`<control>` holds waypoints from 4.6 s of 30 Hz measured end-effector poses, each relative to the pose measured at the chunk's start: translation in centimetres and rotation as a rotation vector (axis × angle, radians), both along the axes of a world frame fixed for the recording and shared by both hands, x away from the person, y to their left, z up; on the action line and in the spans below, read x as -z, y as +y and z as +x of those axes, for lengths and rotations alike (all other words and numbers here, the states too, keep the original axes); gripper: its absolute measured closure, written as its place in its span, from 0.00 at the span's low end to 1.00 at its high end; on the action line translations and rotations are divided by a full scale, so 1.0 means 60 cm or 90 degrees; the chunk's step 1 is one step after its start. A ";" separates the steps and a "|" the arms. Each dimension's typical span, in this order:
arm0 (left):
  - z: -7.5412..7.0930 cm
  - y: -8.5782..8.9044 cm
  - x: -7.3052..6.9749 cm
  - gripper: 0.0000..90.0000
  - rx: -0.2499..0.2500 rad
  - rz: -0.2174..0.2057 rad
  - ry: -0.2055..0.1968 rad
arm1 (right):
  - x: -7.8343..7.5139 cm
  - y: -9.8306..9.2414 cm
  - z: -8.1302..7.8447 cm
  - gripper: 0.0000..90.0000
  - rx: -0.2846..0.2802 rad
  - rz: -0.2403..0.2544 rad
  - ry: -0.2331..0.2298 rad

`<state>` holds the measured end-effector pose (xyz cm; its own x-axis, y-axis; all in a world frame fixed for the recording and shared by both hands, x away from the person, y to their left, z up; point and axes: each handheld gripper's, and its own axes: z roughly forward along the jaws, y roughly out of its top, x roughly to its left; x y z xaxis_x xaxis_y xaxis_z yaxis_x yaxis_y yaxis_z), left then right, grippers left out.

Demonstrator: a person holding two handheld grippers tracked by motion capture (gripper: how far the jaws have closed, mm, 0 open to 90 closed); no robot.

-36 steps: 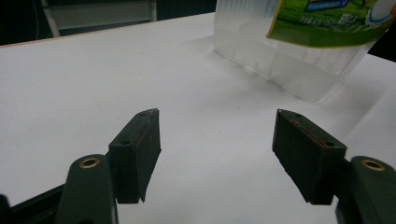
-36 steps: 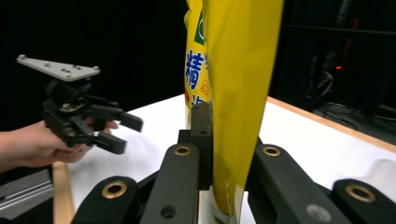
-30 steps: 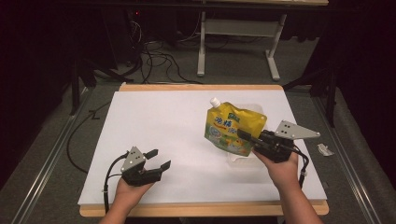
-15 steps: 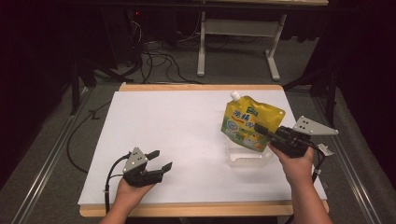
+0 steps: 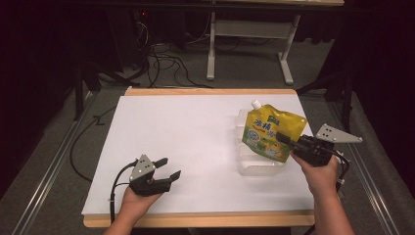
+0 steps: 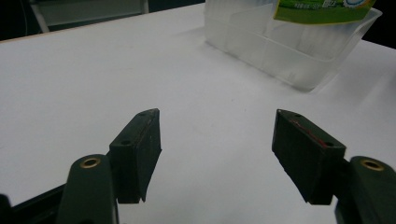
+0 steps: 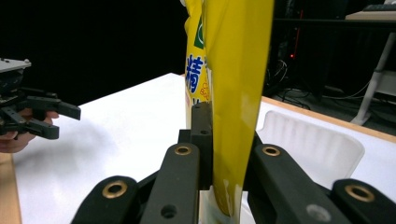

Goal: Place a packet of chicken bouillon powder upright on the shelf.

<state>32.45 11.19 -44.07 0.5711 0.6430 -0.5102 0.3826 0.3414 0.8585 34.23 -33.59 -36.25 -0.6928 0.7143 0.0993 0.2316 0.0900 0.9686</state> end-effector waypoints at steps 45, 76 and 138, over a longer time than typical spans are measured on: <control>-0.002 -0.006 -0.001 0.37 0.014 0.007 -0.001 | 0.041 0.017 0.000 0.95 0.001 -0.020 0.051; -0.004 -0.007 -0.001 0.38 0.022 0.012 -0.005 | 0.072 0.012 -0.005 0.91 0.026 -0.039 0.076; -0.004 -0.015 0.000 0.38 0.032 0.016 -0.004 | -0.049 0.018 -0.064 0.31 0.113 0.034 -0.062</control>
<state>32.18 10.31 -44.08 0.6066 0.6256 -0.4905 0.3928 0.3005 0.8691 30.39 -32.51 -33.34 -0.5641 0.8219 0.0793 0.1445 0.0037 0.9895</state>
